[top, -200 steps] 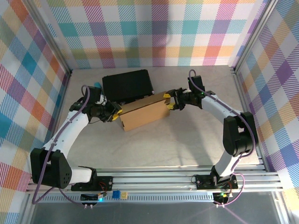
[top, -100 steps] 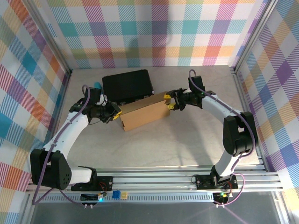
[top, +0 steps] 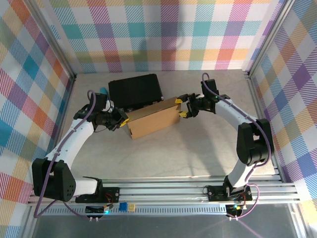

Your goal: Fold the paper box

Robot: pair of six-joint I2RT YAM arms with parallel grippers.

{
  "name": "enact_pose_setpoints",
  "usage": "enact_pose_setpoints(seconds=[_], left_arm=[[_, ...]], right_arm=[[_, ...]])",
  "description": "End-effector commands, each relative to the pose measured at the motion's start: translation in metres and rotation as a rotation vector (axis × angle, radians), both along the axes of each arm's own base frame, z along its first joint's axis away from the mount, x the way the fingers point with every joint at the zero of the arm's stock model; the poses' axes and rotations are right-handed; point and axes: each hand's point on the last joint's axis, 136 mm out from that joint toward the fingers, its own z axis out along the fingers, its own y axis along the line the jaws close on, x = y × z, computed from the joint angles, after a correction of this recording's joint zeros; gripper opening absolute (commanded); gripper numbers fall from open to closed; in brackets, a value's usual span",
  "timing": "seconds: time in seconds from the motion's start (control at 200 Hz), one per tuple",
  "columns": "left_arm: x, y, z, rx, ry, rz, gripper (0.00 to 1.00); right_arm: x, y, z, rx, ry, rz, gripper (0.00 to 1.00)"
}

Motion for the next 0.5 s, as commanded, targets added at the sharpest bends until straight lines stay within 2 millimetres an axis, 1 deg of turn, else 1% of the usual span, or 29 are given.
enact_pose_setpoints(seconds=[0.0, 0.13, 0.26, 0.325, 0.405, 0.495], left_arm=[[-0.016, 0.012, -0.024, 0.058, 0.100, 0.014, 0.17], [-0.016, 0.011, -0.023, 0.057, 0.097, 0.014, 0.16], [-0.014, 0.011, -0.021, 0.055, 0.088, 0.010, 0.16], [-0.013, 0.010, -0.019, 0.055, 0.081, 0.005, 0.16], [-0.012, 0.007, -0.016, 0.046, 0.069, -0.012, 0.16], [-0.012, 0.001, -0.014, 0.038, 0.057, -0.046, 0.16]], right_arm=[[0.005, -0.004, 0.006, 0.012, -0.008, -0.015, 0.57], [0.002, -0.011, -0.009, -0.005, 0.025, -0.021, 0.52], [-0.014, -0.020, -0.033, -0.046, 0.085, -0.022, 0.42], [-0.021, -0.025, -0.040, -0.054, 0.103, -0.035, 0.37], [-0.028, -0.030, -0.041, -0.064, 0.103, -0.038, 0.35], [-0.029, -0.033, -0.035, -0.081, 0.075, -0.023, 0.30]])
